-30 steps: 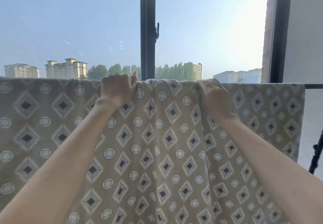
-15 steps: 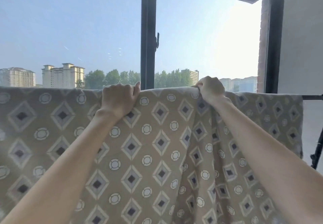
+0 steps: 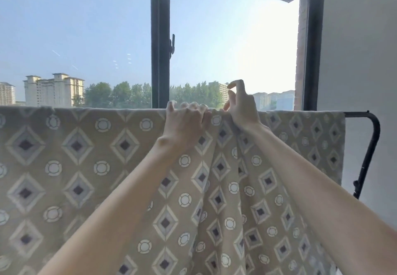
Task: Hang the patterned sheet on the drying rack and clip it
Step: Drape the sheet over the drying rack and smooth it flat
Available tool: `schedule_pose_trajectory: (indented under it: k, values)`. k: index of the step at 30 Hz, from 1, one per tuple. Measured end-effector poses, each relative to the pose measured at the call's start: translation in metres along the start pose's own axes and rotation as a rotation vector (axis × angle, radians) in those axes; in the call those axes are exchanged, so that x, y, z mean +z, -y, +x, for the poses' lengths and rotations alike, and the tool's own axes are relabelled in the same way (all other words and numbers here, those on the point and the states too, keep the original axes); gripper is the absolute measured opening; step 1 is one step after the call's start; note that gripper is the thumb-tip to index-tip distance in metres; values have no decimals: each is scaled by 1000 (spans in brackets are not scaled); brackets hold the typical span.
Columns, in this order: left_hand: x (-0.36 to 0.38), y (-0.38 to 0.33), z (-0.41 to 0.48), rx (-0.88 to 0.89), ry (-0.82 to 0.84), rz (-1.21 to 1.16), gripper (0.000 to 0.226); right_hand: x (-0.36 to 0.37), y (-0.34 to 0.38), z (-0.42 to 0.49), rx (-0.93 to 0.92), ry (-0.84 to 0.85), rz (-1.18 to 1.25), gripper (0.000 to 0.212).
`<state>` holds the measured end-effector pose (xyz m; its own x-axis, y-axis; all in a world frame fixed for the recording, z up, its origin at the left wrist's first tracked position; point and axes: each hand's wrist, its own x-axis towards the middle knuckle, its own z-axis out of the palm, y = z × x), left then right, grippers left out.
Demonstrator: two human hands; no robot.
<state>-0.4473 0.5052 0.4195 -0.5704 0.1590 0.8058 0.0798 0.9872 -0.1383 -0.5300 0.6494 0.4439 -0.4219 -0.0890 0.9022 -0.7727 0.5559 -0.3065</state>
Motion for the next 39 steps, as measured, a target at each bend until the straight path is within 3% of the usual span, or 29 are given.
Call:
schedule_pose_trajectory:
  k: [5,9,13,16,21,25,30,39]
  values:
    - [18,-33,16,-65,-72,110,49,-27,-25,-1,18,110,139,25]
    - [27,-40,23,-208,-120,146,56,-46,-77,-13,-45,85,33,24]
    - [36,-38,32,-372,-166,165,68,-65,-150,-36,-130,10,-217,48]
    - [39,-42,38,-445,-164,184,72,-74,-180,-52,-255,17,-240,62]
    - [36,-57,40,-504,-139,197,67,-72,-186,-41,-295,-143,-221,36]
    - [35,-55,38,-513,-157,218,61,-78,-193,-28,-386,-145,-217,24]
    - [34,-51,38,-514,-147,198,59,-81,-192,-25,-440,-144,-230,21]
    - [34,-51,36,-465,-174,173,62,-108,-176,18,-271,-183,-213,24]
